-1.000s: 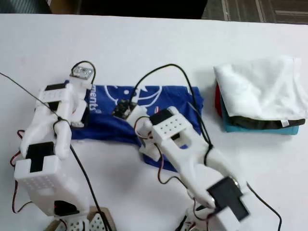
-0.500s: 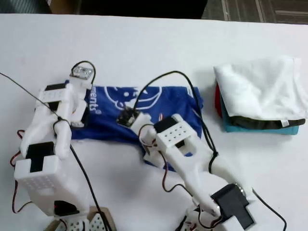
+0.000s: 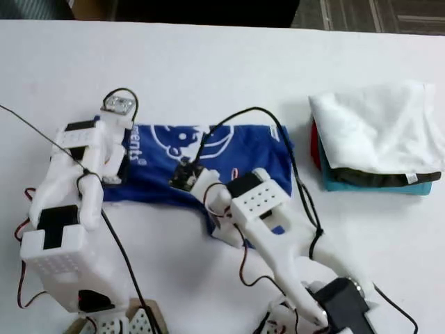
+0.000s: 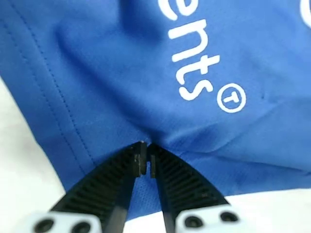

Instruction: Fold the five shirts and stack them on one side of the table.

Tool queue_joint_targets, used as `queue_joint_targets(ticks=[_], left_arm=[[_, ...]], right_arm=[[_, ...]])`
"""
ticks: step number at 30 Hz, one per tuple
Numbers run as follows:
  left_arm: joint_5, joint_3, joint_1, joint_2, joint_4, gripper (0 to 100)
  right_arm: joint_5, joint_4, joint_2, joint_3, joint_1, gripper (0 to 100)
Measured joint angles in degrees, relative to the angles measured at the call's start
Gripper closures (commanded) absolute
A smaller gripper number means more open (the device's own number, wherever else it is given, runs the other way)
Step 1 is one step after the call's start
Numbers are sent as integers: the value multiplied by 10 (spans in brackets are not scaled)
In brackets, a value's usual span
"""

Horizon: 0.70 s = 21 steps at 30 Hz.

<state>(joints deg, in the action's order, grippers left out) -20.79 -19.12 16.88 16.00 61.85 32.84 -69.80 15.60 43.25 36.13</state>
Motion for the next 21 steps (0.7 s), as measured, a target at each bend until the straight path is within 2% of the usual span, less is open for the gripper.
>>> queue_joint_targets(ticks=[4,9,21], left_arm=[[0,0,0,0,0,951],[0,0,0,0,0,951],[0,0,0,0,0,951]], right_arm=[[5,-9,4,18,-1,822],[5,30,0,63,0,822],[4,95,-92,68,0,834]])
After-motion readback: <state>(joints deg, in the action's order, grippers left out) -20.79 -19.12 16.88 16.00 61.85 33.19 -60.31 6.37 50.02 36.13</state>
